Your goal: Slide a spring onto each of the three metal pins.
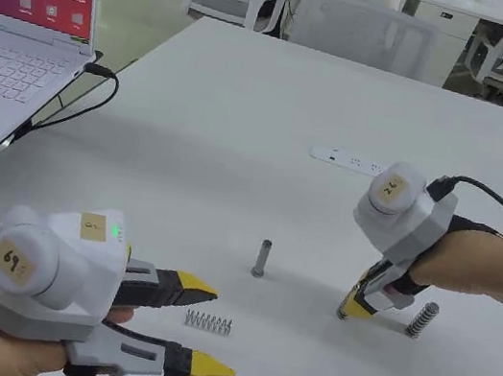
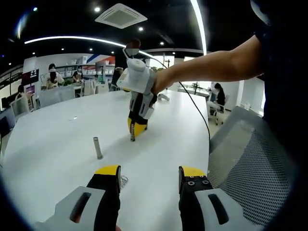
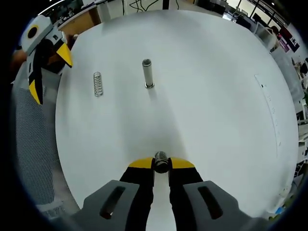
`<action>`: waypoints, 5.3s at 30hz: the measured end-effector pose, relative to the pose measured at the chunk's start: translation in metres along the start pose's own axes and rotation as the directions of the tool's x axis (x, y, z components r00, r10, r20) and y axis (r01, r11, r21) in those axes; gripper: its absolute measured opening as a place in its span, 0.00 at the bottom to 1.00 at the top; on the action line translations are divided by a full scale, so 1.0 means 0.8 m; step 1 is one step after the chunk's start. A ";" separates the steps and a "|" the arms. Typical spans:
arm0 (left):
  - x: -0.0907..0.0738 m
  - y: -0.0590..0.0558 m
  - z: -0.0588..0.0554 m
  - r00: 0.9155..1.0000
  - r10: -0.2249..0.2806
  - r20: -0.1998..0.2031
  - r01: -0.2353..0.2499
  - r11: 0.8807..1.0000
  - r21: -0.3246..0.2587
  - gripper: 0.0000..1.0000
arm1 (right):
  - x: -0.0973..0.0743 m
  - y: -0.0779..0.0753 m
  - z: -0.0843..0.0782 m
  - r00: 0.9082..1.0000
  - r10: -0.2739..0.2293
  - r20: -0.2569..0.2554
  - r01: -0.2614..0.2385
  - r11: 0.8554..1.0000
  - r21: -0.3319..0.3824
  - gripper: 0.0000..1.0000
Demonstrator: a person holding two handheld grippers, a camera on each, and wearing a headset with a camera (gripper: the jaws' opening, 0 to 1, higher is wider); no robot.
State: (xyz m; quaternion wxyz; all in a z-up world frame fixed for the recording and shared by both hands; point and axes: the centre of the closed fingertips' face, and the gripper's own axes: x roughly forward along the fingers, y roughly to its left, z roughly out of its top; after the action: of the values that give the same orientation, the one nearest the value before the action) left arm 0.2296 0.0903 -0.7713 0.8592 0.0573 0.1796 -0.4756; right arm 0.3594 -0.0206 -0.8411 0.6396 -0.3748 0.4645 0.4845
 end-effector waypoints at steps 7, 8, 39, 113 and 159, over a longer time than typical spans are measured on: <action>0.001 0.000 0.001 1.000 -0.001 0.001 0.001 1.000 0.000 0.43 | 0.000 0.000 0.001 1.000 -0.001 0.005 0.001 1.000 0.002 0.09; 0.001 0.000 0.001 1.000 -0.001 0.001 0.001 1.000 0.000 0.43 | 0.000 0.000 0.001 1.000 -0.002 0.006 0.002 1.000 0.004 0.09; -0.003 0.004 -0.001 1.000 0.011 0.002 -0.011 1.000 -0.011 0.43 | -0.011 0.011 -0.031 1.000 -0.011 0.022 0.010 0.999 0.031 0.14; -0.031 0.013 -0.012 0.998 0.062 -0.005 -0.062 0.998 -0.032 0.43 | 0.045 0.146 0.121 0.975 0.161 0.151 -0.127 0.969 -0.212 0.15; -0.020 0.019 -0.026 0.998 0.053 -0.024 -0.054 0.998 -0.044 0.42 | 0.024 0.151 0.103 0.978 0.157 0.138 -0.111 0.948 -0.298 0.08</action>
State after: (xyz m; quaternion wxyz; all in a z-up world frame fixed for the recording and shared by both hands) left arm 0.2297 0.1166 -0.7857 0.8705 0.0483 0.1987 -0.4476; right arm 0.2630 0.0911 -0.8396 0.5787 -0.3915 0.3606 0.6179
